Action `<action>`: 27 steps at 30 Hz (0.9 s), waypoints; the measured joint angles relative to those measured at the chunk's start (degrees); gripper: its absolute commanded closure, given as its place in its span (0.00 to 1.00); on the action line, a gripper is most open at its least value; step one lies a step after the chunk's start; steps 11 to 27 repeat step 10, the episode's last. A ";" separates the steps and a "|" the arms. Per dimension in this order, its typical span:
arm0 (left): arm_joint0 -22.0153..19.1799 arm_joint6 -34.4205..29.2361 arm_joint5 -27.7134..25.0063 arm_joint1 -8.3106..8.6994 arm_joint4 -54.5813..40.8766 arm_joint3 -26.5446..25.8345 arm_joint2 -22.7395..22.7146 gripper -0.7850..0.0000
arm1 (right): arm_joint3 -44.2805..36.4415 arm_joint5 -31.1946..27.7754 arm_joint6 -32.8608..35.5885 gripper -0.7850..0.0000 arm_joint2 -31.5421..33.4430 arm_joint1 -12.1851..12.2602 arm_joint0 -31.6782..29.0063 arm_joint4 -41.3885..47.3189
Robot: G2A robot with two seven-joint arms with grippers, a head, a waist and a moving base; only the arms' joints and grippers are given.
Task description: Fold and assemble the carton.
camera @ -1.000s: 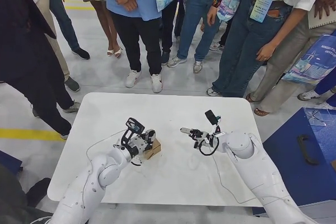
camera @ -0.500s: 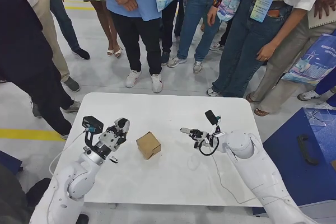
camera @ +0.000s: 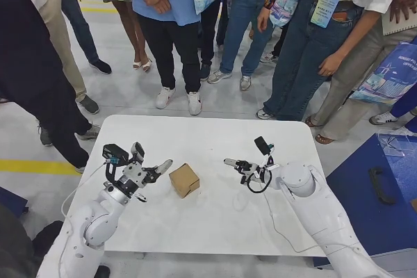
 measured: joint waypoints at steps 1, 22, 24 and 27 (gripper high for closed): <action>0.00 0.00 0.00 0.00 0.00 0.00 0.00 0.00 | 0.00 0.00 0.00 0.00 0.00 0.00 0.00 0.00; 0.00 0.00 0.00 0.00 0.00 0.00 0.00 0.00 | 0.00 0.00 0.00 0.00 0.00 0.00 0.00 0.00; 0.00 0.00 0.00 0.00 0.00 0.00 0.00 0.00 | 0.00 0.00 0.00 0.00 0.00 0.00 0.00 0.00; 0.00 0.00 0.00 0.00 0.00 0.00 0.00 0.00 | 0.00 0.00 0.00 0.00 0.00 0.00 0.00 0.00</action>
